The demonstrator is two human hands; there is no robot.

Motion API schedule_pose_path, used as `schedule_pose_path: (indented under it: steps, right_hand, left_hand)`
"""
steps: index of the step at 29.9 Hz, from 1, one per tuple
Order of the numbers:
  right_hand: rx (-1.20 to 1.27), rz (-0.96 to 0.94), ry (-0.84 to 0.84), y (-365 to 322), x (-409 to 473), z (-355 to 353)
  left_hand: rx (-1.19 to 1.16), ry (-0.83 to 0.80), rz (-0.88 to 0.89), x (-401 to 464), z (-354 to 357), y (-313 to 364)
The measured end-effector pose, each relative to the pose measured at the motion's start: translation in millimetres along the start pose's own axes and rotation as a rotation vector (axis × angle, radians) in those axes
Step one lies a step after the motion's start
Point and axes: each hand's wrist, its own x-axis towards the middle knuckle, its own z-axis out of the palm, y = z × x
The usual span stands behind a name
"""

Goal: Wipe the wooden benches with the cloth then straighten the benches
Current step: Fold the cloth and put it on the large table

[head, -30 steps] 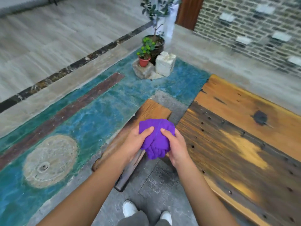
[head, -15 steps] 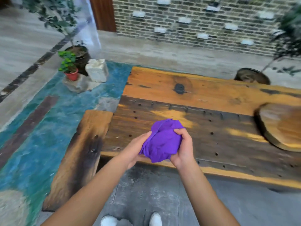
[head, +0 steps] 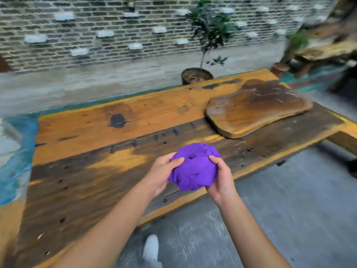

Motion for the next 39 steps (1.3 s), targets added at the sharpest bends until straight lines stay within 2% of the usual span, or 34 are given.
schedule_pose_path:
  steps: [5,13,17,22,24,27,29,35,39]
  right_hand:
    - [0.046,-0.112,0.122,-47,35,-44]
    - [0.083,-0.145,0.207,-89,75,-73]
    - [0.090,-0.229,0.392,-116,90,-104]
    - [0.121,-0.233,0.512,-167,110,-152]
    - [0.124,-0.242,0.516,-193,121,-177]
    - [0.161,-0.242,0.510,-234,143,-211]
    - [0.169,-0.205,0.468,-268,159,-239]
    - [-0.012,-0.110,0.265,-343,206,-310]
    - [-0.192,-0.055,0.300,-370,251,-336]
  left_hand:
    - [-0.056,-0.131,-0.090,77,61,16]
    - [-0.072,-0.278,-0.271,165,145,16]
    - [0.053,-0.228,-0.284,201,182,2]
    - [0.278,-0.245,-0.237,246,233,-18]
    - [0.292,-0.293,-0.236,267,259,-24]
    - [0.265,-0.485,-0.241,295,292,-34]
    - [0.272,-0.531,-0.211,313,321,-46]
    - [0.270,-0.283,-0.154,372,383,-68]
    - [0.310,-0.107,-0.166,415,396,-86]
